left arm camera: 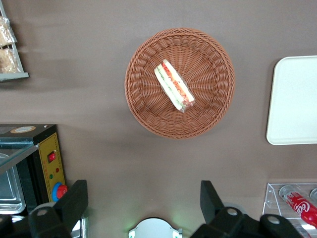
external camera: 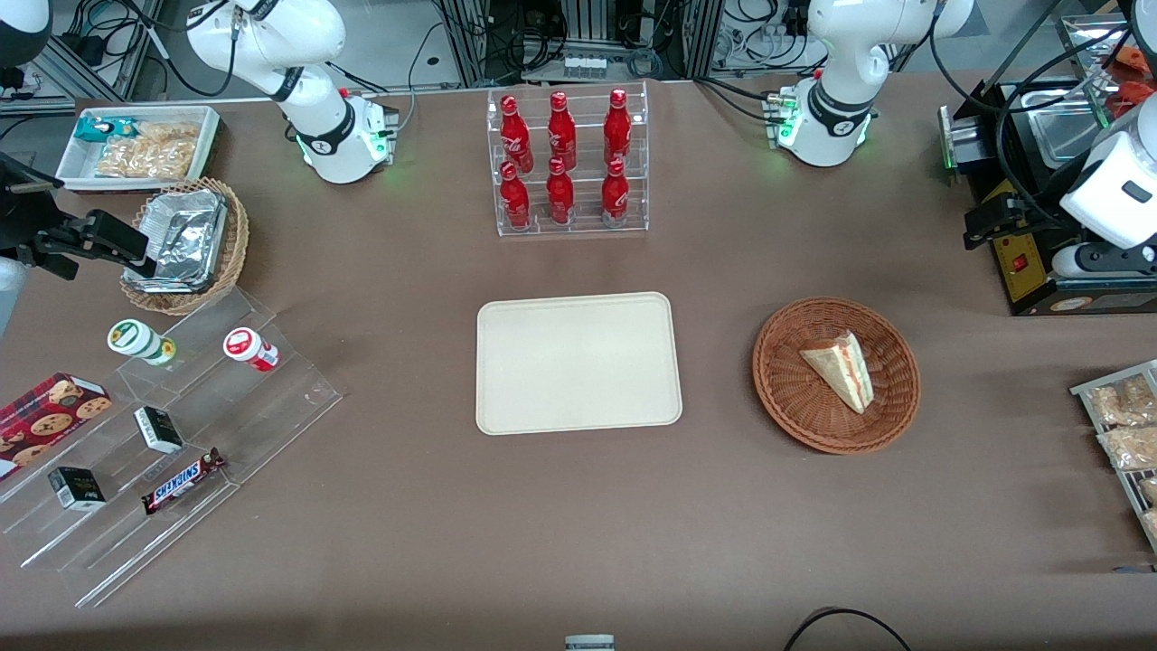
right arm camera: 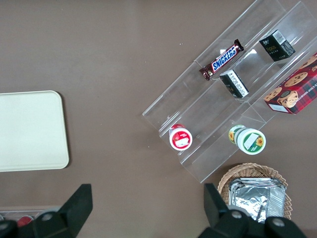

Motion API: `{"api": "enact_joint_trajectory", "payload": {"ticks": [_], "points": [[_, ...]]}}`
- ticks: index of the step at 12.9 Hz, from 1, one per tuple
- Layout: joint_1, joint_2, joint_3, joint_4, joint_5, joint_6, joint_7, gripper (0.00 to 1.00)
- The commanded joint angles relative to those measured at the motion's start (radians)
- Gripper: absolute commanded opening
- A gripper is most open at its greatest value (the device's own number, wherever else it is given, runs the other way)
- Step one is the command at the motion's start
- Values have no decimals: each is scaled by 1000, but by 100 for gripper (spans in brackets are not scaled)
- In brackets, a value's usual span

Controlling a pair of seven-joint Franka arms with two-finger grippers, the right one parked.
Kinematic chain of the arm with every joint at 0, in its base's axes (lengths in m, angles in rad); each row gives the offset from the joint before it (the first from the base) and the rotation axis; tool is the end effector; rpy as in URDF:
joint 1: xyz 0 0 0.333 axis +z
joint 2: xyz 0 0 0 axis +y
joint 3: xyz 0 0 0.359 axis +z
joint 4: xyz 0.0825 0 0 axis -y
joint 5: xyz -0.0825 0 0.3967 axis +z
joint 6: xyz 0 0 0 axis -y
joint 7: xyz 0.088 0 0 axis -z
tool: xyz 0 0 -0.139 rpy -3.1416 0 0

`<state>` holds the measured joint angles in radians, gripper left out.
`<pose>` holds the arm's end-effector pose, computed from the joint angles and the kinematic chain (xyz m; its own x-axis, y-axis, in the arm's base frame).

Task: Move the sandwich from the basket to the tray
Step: 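Move the left gripper over the wrapped sandwich in the wicker basket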

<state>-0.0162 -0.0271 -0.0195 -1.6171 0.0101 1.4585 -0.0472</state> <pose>0.5397 -0.0179 0.6196 0.9914 0.0130 -0.1305 0.0109 -0.9998 -0.0168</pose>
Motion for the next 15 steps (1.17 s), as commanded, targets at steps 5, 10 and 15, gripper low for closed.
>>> {"api": "enact_joint_trajectory", "payload": {"ticks": [5,10,15], "points": [[-8,19,-3,-93,13,57,-63,100],[-54,18,-5,-344,14,337,-167,100],[-57,13,-16,-614,14,721,-239,100]]}}
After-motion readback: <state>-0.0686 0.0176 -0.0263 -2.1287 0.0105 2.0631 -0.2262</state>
